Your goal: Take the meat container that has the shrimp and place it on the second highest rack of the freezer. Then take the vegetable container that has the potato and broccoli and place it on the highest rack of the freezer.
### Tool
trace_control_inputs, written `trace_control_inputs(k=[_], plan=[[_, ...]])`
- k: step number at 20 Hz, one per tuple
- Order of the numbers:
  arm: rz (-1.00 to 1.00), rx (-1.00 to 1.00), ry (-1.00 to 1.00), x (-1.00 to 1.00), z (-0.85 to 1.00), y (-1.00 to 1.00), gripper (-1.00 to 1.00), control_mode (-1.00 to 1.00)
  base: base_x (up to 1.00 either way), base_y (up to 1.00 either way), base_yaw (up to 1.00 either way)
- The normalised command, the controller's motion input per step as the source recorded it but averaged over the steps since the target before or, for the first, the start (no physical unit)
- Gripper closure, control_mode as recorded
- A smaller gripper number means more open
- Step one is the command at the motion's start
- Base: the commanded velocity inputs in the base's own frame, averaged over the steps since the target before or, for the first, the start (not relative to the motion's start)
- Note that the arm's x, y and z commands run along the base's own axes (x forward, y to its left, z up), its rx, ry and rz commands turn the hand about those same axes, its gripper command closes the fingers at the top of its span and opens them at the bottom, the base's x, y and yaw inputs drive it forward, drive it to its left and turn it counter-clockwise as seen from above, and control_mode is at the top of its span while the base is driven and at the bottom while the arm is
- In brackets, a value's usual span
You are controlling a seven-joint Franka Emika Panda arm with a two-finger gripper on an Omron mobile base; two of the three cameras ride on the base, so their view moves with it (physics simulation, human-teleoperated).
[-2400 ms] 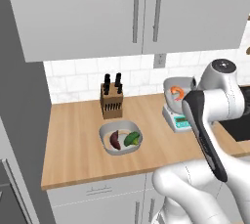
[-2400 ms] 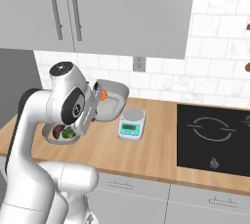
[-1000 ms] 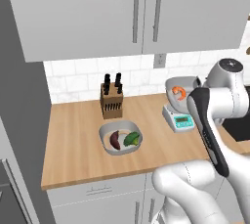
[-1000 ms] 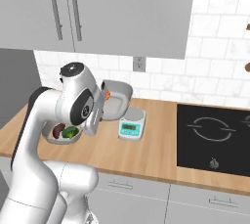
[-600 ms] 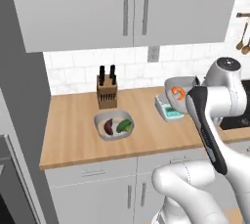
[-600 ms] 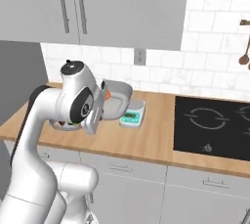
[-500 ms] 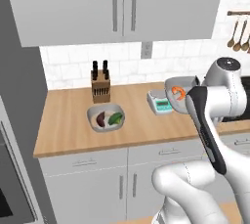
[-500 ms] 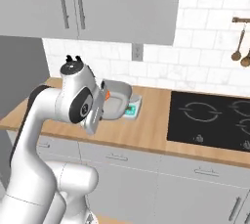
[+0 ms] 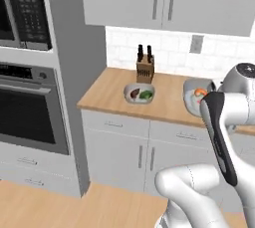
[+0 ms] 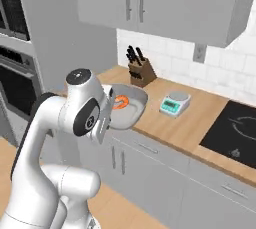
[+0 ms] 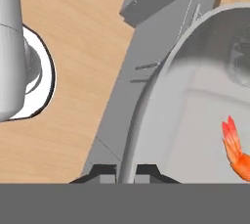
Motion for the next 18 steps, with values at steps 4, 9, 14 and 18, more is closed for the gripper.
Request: trace_control_inputs(k=[4, 9, 14, 18], plan=[[0.00, 0.00, 0.00, 0.00, 0.00, 0.00, 1.00, 1.00, 0.05, 0.13, 0.89], [0.00, 0.00, 0.00, 0.00, 0.00, 0.00, 1.00, 1.00, 0.24, 0.19, 0.78], [0.00, 0.00, 0.00, 0.00, 0.00, 0.00, 1.00, 1.00, 0.43, 0.28, 0.69], [0.00, 0.00, 0.00, 0.00, 0.00, 0.00, 1.00, 1.00, 0.51, 0.35, 0.65]])
